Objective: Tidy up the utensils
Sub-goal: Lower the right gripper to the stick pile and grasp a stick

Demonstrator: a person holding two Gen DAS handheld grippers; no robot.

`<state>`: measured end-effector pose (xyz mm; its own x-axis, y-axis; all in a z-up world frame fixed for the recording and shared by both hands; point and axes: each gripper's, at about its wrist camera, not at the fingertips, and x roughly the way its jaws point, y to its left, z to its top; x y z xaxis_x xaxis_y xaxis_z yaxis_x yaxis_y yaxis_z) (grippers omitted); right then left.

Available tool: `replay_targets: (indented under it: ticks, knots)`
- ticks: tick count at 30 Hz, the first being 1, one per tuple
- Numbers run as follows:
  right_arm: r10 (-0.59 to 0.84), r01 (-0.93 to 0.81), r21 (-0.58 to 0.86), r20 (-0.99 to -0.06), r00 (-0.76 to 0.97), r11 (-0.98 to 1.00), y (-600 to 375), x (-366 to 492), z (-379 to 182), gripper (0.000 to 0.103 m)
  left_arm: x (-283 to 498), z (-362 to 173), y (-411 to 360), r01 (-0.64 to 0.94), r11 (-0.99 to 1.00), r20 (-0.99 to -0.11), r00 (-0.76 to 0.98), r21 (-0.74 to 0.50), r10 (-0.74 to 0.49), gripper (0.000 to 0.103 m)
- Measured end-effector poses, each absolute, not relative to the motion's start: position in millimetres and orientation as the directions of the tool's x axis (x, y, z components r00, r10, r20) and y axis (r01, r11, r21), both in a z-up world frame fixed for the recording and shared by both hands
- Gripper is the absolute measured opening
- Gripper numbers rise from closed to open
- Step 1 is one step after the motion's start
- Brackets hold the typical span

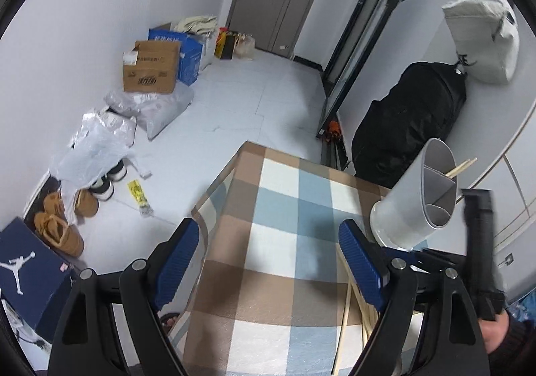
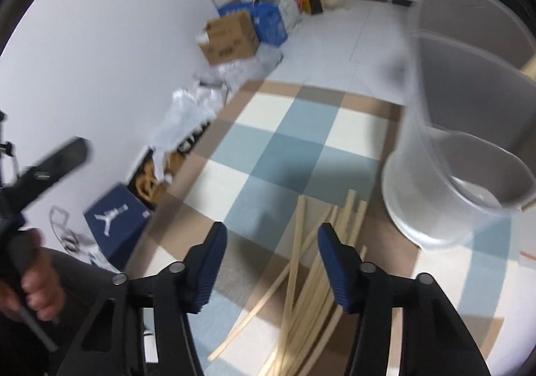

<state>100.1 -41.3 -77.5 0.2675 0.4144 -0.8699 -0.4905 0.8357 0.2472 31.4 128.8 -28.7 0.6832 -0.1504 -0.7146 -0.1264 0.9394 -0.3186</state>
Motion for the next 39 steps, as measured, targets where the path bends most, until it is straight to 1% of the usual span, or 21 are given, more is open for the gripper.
replay_targets:
  ticks: [3,6,8,10,15,16,17,18,23,27,32,36,39]
  knots:
    - [0.369,-0.508,0.207,-0.898,0.241,0.836,-27.1,112.5,-89.3,0.049,32.1,-31.3,131.6,-0.132,0.937,-0.719,0.677,-0.325,-0.154,0.082]
    - [0.318,-0.510,0.170,-0.923,0.218,0.843,-19.4,122.5,-99.5,0.040,31.6,-30.7,132.5,-0.126,0.937,-0.717,0.679,-0.327,-0.159,0.082]
    - [0.286,-0.509,0.141,-0.933,0.218,0.849,-15.4,128.4,-105.0,0.038,31.2,-30.4,134.1,-0.123,0.934,-0.716,0.677,-0.337,-0.169,0.082]
    - [0.275,-0.511,0.136,-0.939,0.206,0.848,-12.4,134.1,-110.0,0.034,31.0,-30.1,135.3,-0.120,0.932,-0.715,0.676,-0.343,-0.176,0.082]
    - [0.245,-0.503,0.123,-0.952,0.184,0.855,-10.2,138.2,-114.9,0.027,31.2,-29.0,138.1,-0.117,0.929,-0.713,0.676,-0.351,-0.184,0.082]
    - [0.241,-0.501,0.118,-0.952,0.187,0.857,-10.7,138.5,-113.7,0.019,31.4,-29.3,138.7,-0.119,0.928,-0.715,0.675,-0.352,-0.184,0.082]
    - [0.225,-0.499,0.104,-0.956,0.189,0.860,-9.6,139.2,-114.5,0.015,31.6,-29.6,139.4,-0.122,0.927,-0.716,0.673,-0.354,-0.185,0.082]
    - [0.206,-0.499,0.081,-0.958,0.200,0.863,-8.4,140.0,-115.3,0.007,31.9,-30.1,139.9,-0.124,0.926,-0.717,0.672,-0.357,-0.186,0.082]
    - [0.233,-0.497,0.078,-0.938,0.258,0.864,-13.3,133.7,-106.3,0.006,32.0,-29.3,140.5,-0.136,0.927,-0.717,0.675,-0.350,-0.172,0.082]
    - [0.326,-0.476,0.129,-0.875,0.358,0.870,-26.7,125.1,-72.7,0.006,35.0,-33.9,132.8,-0.123,0.936,-0.733,0.658,-0.328,-0.171,0.082]
    - [0.432,-0.453,0.194,-0.743,0.511,0.870,-68.2,99.1,-17.1,0.006,40.5,-39.7,111.6,-0.082,0.956,-0.768,0.617,-0.282,-0.174,0.082]
    - [0.465,-0.421,0.237,-0.650,0.601,0.876,-98.5,82.4,14.0,0.006,45.0,-40.8,77.0,0.003,0.982,-0.798,0.582,-0.191,-0.157,0.082]
    - [0.474,-0.400,0.261,-0.579,0.663,0.878,-123.2,71.2,32.4,0.006,49.8,-46.6,51.9,0.073,0.986,-0.828,0.535,-0.152,-0.167,0.082]
